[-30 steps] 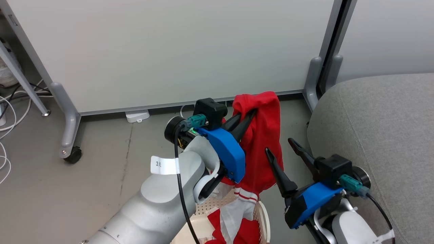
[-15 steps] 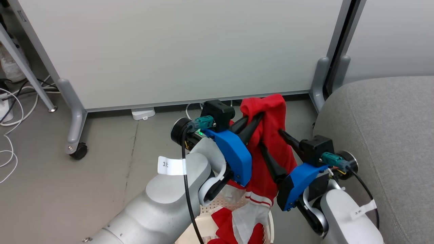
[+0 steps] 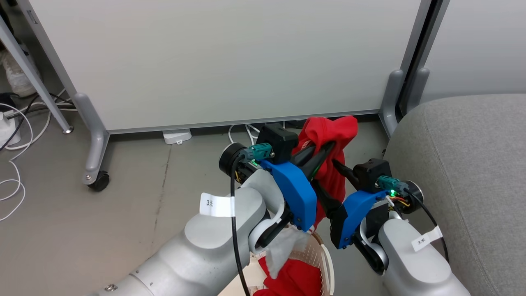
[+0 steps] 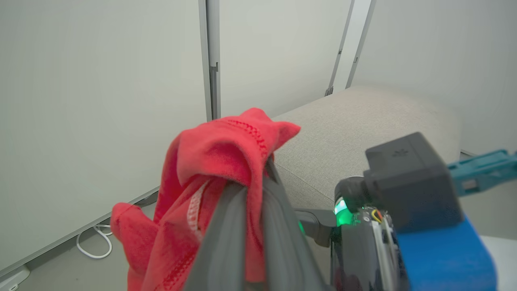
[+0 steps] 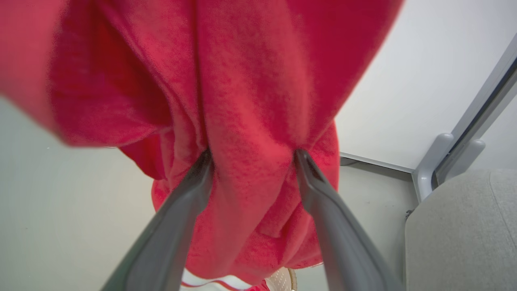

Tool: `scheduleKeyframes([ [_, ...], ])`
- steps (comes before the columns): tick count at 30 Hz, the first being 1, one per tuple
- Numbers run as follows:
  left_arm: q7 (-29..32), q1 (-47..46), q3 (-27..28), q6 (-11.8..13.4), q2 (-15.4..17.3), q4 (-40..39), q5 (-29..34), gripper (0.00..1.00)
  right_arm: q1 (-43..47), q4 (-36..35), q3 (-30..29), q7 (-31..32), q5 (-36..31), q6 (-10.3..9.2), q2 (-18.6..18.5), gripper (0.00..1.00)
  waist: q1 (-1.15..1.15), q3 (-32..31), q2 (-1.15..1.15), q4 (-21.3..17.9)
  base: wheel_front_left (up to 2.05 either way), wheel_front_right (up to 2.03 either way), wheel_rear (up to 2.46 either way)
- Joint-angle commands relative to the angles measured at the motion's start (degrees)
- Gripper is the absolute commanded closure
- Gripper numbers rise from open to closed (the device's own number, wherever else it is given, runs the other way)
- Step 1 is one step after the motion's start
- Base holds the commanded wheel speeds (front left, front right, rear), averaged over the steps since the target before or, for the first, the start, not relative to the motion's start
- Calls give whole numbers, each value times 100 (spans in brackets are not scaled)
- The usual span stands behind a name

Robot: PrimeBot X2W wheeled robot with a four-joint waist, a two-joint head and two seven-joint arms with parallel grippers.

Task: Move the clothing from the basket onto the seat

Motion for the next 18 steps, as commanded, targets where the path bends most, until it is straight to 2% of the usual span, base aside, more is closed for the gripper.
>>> scheduleKeyframes([
  [1,-45,-108,-44,24,-1,-27,-35,100,-151,138,38,-103,94,1,-2,0,0,-10,0,12,0,0,0],
  [10,-80,-143,-206,45,-1,-17,-164,100,-376,564,220,-440,336,1,-2,0,0,-36,0,43,0,0,0],
  [11,-89,-150,-225,49,-1,-12,-170,100,-396,607,246,-469,372,1,-2,45,0,-39,0,44,0,0,0],
  [12,-98,-159,-242,55,-2,-7,-189,100,-414,646,271,-483,410,1,-2,80,0,-40,0,44,0,0,0],
  [13,-105,-167,-255,61,-1,2,-208,100,-441,671,291,-526,447,1,-2,100,0,-41,0,42,0,0,0],
  [18,-169,-204,-303,85,-1,88,-247,100,-522,815,374,-650,557,1,-2,100,0,-45,0,11,0,0,0],
])
